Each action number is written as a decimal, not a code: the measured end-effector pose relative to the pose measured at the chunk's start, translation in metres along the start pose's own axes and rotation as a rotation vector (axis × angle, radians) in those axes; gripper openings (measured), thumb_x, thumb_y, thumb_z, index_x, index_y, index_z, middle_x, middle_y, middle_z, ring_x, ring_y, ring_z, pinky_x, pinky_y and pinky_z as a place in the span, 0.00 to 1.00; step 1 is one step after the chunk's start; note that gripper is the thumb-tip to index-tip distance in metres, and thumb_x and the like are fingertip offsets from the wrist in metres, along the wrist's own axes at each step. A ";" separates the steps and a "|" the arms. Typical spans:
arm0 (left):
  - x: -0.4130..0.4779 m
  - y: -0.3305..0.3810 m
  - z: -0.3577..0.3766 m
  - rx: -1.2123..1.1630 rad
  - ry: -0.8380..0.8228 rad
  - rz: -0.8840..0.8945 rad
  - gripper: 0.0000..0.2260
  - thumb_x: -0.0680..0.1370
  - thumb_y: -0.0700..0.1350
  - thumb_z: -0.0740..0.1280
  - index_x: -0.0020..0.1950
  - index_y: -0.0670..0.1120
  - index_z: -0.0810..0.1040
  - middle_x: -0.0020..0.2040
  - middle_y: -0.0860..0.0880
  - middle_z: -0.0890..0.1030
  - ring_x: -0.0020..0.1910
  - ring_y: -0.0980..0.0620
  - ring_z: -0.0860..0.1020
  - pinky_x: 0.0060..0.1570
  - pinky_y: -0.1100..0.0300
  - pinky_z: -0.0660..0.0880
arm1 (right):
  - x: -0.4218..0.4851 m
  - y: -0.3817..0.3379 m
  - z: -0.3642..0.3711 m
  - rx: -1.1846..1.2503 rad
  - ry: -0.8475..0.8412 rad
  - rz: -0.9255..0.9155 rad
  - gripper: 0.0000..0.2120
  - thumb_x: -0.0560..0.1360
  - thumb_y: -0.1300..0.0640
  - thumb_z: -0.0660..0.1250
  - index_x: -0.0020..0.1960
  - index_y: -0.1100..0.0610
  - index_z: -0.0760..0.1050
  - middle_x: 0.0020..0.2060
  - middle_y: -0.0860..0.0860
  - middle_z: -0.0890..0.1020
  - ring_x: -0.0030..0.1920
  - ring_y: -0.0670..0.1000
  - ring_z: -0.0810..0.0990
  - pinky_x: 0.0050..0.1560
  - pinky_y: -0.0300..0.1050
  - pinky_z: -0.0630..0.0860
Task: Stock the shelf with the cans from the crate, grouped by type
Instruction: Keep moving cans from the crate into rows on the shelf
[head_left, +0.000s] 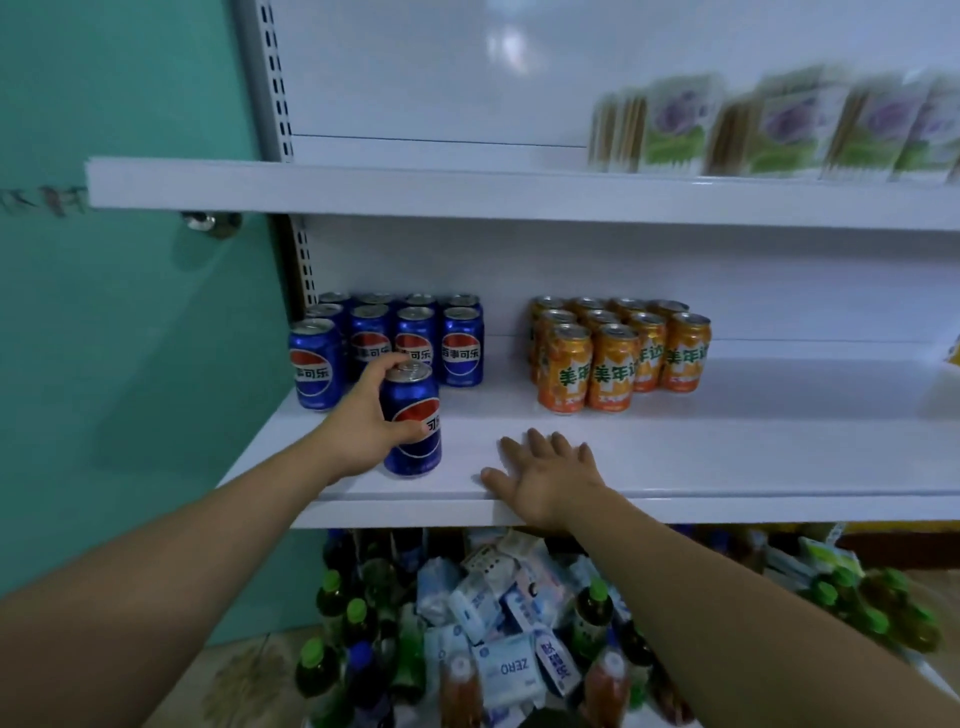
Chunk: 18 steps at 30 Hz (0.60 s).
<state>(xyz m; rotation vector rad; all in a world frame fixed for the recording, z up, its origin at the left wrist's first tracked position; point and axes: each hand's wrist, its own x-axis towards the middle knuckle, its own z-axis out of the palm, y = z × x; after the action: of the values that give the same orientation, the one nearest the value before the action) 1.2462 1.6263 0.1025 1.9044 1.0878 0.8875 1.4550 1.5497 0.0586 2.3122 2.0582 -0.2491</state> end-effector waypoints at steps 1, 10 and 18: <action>0.003 -0.005 -0.002 0.003 0.002 0.002 0.37 0.70 0.36 0.75 0.71 0.55 0.61 0.62 0.51 0.72 0.59 0.50 0.74 0.60 0.54 0.71 | 0.003 0.001 0.000 -0.008 -0.002 -0.002 0.36 0.75 0.29 0.42 0.78 0.45 0.47 0.79 0.53 0.48 0.77 0.59 0.47 0.73 0.65 0.46; 0.038 -0.024 -0.030 0.460 0.029 0.181 0.39 0.68 0.48 0.77 0.74 0.50 0.61 0.70 0.47 0.66 0.67 0.47 0.69 0.67 0.52 0.67 | 0.017 0.011 0.002 -0.021 0.000 -0.031 0.39 0.72 0.25 0.42 0.78 0.42 0.46 0.79 0.50 0.47 0.77 0.56 0.46 0.73 0.64 0.48; 0.071 -0.030 -0.059 1.003 0.154 0.072 0.36 0.71 0.63 0.69 0.75 0.60 0.58 0.79 0.47 0.47 0.77 0.41 0.39 0.71 0.34 0.41 | 0.019 0.012 0.005 -0.005 0.034 -0.033 0.38 0.72 0.25 0.43 0.78 0.41 0.48 0.79 0.49 0.49 0.77 0.54 0.47 0.73 0.61 0.48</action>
<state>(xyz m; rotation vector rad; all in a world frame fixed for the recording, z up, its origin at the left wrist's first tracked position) 1.2140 1.7162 0.1184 2.7036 1.7795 0.5487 1.4685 1.5666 0.0502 2.2967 2.1116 -0.2074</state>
